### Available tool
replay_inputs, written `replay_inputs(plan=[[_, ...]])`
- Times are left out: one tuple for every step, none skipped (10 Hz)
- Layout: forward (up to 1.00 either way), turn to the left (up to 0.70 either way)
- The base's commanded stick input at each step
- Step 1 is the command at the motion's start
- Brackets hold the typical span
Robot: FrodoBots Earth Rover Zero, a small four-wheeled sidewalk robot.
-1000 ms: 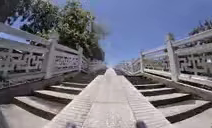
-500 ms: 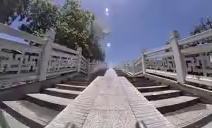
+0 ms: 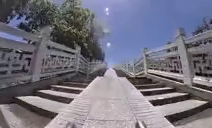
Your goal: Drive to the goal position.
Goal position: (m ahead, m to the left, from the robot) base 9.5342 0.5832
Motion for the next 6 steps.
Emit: replay_inputs(plan=[[0.45,0.0],[0.45,0.0],[0.45,0.0],[0.45,0.0],[0.45,0.0],[0.45,0.0]])
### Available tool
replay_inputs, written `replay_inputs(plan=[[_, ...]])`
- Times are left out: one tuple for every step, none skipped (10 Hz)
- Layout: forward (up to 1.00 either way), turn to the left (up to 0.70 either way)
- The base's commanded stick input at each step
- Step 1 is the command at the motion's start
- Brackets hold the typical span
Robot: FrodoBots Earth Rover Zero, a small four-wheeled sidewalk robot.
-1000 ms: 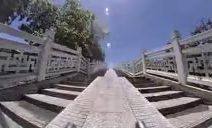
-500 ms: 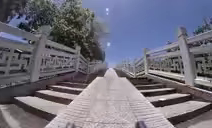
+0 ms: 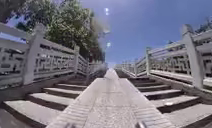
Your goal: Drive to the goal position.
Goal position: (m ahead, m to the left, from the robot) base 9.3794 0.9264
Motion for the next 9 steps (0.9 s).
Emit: replay_inputs(plan=[[0.45,0.0],[0.45,0.0],[0.45,0.0],[0.45,0.0],[0.45,-0.04],[0.45,-0.1],[0.45,-0.24],[0.45,-0.04],[0.45,0.0]])
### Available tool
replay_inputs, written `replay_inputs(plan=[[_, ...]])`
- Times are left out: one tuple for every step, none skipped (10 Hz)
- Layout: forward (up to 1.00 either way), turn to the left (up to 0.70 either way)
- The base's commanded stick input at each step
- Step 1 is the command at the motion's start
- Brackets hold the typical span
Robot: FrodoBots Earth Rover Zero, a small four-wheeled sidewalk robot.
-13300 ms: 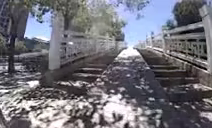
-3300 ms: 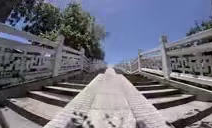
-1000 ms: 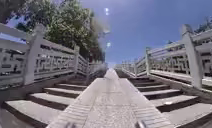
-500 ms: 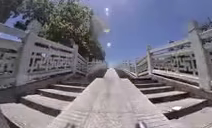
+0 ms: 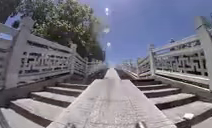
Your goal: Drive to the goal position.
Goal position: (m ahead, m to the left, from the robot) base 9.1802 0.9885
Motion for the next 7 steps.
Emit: replay_inputs(plan=[[0.45,0.0],[0.45,0.0],[0.45,0.0],[0.45,0.0],[0.45,0.0],[0.45,0.0],[0.45,0.0]])
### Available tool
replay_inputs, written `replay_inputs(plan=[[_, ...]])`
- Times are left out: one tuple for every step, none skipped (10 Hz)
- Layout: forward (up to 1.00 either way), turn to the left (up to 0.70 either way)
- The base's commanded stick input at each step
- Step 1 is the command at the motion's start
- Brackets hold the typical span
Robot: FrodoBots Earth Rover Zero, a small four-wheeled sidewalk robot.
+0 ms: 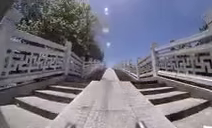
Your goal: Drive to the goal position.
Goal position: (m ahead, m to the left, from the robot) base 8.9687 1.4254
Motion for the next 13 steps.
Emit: replay_inputs(plan=[[0.45,0.0],[0.45,0.0],[0.45,0.0],[0.45,0.0],[0.45,0.0],[0.45,0.0],[0.45,0.0],[0.45,0.0],[0.45,0.0],[0.45,0.0],[0.45,0.0],[0.45,0.0],[0.45,0.0]])
